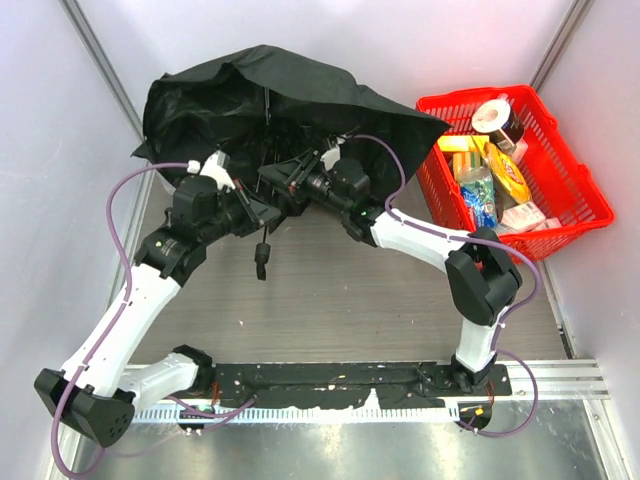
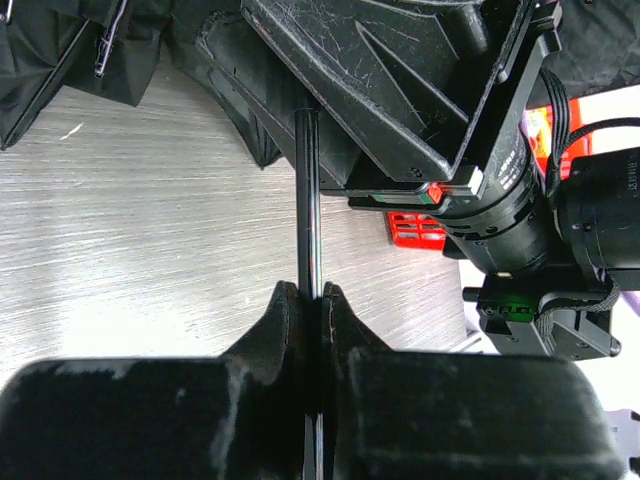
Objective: Put away the umbrella
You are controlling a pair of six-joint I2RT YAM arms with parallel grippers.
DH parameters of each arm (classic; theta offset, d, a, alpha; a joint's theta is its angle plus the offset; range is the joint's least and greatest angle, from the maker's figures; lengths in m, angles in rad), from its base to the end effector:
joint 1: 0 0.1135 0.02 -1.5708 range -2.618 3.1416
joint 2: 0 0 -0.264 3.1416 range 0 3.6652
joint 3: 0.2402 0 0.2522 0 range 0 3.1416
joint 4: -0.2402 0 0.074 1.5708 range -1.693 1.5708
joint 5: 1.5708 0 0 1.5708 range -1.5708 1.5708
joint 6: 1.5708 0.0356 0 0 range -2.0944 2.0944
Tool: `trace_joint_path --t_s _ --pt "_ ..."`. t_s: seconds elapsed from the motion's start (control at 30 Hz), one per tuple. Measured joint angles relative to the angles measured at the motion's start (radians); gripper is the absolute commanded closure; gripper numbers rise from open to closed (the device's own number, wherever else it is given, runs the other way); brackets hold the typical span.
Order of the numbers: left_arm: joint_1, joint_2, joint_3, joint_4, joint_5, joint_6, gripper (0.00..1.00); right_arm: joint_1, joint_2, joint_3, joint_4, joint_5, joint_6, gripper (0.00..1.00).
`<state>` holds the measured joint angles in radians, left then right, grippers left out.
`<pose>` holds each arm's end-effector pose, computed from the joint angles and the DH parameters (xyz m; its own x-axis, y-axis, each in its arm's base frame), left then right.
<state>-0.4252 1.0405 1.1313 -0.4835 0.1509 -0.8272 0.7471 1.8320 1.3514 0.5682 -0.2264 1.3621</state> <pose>0.2035 -0.0980 0.3814 -0.6293 -0.5138 -0.5831 0.1051 0.6871 -0.7190 0.3184 0.3058 0.3180 -0.7950 0.5631 -0.2256 -0.2340 0.0585 0.9705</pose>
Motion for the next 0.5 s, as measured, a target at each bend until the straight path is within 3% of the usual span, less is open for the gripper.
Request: trace_joint_path --t_s 0.13,0.37,0.5 --pt "-0.003 0.002 -0.003 0.022 0.011 -0.009 1.0 0.0 -0.012 -0.013 0.018 0.015 0.007 0.99" --pt "-0.002 0.04 -0.006 0.152 0.056 -0.002 0.54 -0.079 -0.014 0.019 0.001 -0.022 -0.017 0.99" --pt "-0.002 -0.019 -0.023 0.195 0.084 0.0 0.46 -0.131 -0.014 0.021 0.009 -0.043 -0.016 0.99"
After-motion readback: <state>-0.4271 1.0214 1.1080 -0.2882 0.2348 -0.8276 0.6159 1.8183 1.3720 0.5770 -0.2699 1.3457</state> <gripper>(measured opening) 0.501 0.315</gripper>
